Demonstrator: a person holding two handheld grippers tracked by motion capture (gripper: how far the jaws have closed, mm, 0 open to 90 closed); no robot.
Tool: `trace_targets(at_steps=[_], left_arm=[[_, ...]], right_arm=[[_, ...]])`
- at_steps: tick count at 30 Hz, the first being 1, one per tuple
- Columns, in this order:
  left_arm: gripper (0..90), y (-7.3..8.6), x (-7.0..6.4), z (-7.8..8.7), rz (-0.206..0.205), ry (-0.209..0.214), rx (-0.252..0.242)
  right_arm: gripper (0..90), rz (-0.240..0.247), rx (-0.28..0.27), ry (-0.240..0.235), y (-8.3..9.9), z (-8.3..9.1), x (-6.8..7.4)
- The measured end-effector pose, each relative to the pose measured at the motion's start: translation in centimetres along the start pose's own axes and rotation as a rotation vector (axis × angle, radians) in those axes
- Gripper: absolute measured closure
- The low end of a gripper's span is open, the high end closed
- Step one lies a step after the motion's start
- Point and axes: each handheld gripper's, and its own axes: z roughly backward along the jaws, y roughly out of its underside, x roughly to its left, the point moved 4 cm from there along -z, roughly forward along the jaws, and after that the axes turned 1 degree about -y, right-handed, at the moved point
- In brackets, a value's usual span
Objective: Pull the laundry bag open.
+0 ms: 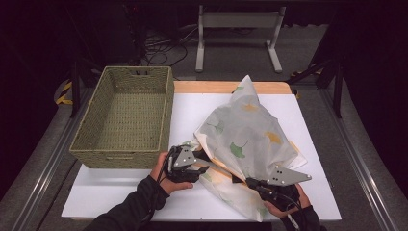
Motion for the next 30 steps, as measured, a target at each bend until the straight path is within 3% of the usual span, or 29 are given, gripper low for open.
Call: trace_targets(at_steps=[3,8,13,17,20,22,23,24,25,30], left_arm=[[41.9,0.6,0.2,0.3,-0.001,-0.019,0.015],[38.0,1.1,0.5,0.3,0.030,-0.034,0.024],[32.3,1.5,0.8,-0.4,0.064,-0.099,0.071],[31.1,1.9,0.6,-1.1,0.068,-0.092,0.113],[43.6,2.2,0.5,-1.4,0.062,-0.074,0.142],[59.8,2.4,0.7,-1.4,0.067,-0.031,0.150],[69.7,2.4,0.7,-1.4,0.067,-0.031,0.150],[69.7,2.6,0.7,-1.4,0.066,-0.023,0.162],[84.1,2.7,0.6,-1.4,0.061,-0.014,0.174],[88.7,2.8,0.2,-0.5,0.043,0.002,0.180]], right_arm=[[88.7,-0.006,-0.009,-0.001,0.0,0.5,-0.1],[88.6,-0.030,-0.033,0.009,0.3,1.5,-0.4],[88.6,-0.033,-0.047,0.017,0.2,2.0,-0.6],[88.6,-0.028,-0.051,0.008,0.3,1.9,-0.6],[88.6,-0.023,-0.041,0.002,0.4,1.7,-0.5],[88.5,-0.022,-0.034,0.001,0.4,1.6,-0.5],[88.5,-0.022,-0.034,0.001,0.4,1.6,-0.5],[88.5,-0.023,-0.034,-0.003,0.4,1.5,-0.5],[88.4,-0.023,-0.030,-0.004,0.5,1.4,-0.5],[88.2,-0.015,-0.008,-0.016,0.7,0.7,-0.3]])
